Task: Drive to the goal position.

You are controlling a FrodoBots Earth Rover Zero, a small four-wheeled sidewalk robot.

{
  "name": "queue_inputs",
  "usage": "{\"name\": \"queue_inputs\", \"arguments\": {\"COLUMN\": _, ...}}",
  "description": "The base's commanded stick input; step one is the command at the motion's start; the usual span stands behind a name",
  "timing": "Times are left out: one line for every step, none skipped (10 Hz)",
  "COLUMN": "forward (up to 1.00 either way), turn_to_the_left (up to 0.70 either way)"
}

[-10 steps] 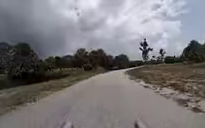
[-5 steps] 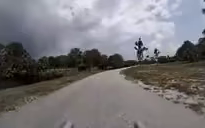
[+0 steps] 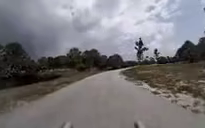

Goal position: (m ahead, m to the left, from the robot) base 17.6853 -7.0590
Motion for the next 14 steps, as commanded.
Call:
{"name": "queue_inputs", "arguments": {"forward": 0.85, "turn_to_the_left": 0.0}}
{"name": "queue_inputs", "arguments": {"forward": 0.85, "turn_to_the_left": 0.0}}
{"name": "queue_inputs", "arguments": {"forward": 0.85, "turn_to_the_left": 0.0}}
{"name": "queue_inputs", "arguments": {"forward": 0.85, "turn_to_the_left": 0.0}}
{"name": "queue_inputs", "arguments": {"forward": 0.85, "turn_to_the_left": 0.0}}
{"name": "queue_inputs", "arguments": {"forward": 0.85, "turn_to_the_left": 0.0}}
{"name": "queue_inputs", "arguments": {"forward": 0.85, "turn_to_the_left": 0.0}}
{"name": "queue_inputs", "arguments": {"forward": 0.85, "turn_to_the_left": 0.0}}
{"name": "queue_inputs", "arguments": {"forward": 0.85, "turn_to_the_left": 0.0}}
{"name": "queue_inputs", "arguments": {"forward": 0.85, "turn_to_the_left": 0.0}}
{"name": "queue_inputs", "arguments": {"forward": 0.85, "turn_to_the_left": 0.0}}
{"name": "queue_inputs", "arguments": {"forward": 0.85, "turn_to_the_left": 0.0}}
{"name": "queue_inputs", "arguments": {"forward": 0.85, "turn_to_the_left": 0.0}}
{"name": "queue_inputs", "arguments": {"forward": 0.85, "turn_to_the_left": 0.0}}
